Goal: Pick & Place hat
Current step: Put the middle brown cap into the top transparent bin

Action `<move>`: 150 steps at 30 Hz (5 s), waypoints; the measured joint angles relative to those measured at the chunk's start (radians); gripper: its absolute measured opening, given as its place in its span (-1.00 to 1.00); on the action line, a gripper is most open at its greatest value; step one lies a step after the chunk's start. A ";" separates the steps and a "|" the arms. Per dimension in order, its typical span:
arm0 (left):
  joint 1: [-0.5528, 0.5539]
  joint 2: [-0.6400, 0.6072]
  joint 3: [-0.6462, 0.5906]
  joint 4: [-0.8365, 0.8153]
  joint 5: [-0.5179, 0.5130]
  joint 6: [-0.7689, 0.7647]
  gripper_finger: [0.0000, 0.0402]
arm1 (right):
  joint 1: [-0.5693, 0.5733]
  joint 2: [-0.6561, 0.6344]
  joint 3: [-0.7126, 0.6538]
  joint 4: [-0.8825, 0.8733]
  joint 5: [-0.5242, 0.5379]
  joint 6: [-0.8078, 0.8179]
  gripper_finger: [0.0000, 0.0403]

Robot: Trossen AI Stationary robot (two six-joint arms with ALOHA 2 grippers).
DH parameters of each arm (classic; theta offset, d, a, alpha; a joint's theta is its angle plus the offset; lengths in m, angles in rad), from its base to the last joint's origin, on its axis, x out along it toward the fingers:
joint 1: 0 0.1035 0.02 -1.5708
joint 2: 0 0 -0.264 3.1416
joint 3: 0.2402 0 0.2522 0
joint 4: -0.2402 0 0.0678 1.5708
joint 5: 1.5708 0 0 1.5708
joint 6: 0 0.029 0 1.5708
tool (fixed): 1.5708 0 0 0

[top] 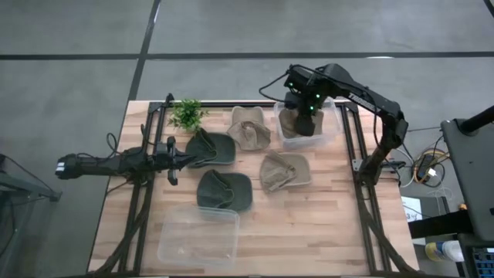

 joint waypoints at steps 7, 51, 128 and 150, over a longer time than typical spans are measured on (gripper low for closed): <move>0.000 0.000 0.000 0.000 0.000 0.000 -1.00 | 0.066 -0.040 0.040 0.005 -0.180 0.255 0.00; 0.000 0.001 0.022 0.477 -0.300 -0.644 -1.00 | 1.085 -0.332 -0.649 0.519 0.616 1.848 -0.20; 0.000 0.009 0.089 0.473 -0.333 -0.880 -1.00 | 0.925 -0.265 -1.079 0.720 0.622 0.812 -0.30; 0.000 0.009 0.088 0.468 -0.344 -0.878 -1.00 | 0.898 -0.263 -1.129 0.845 0.582 0.726 -0.30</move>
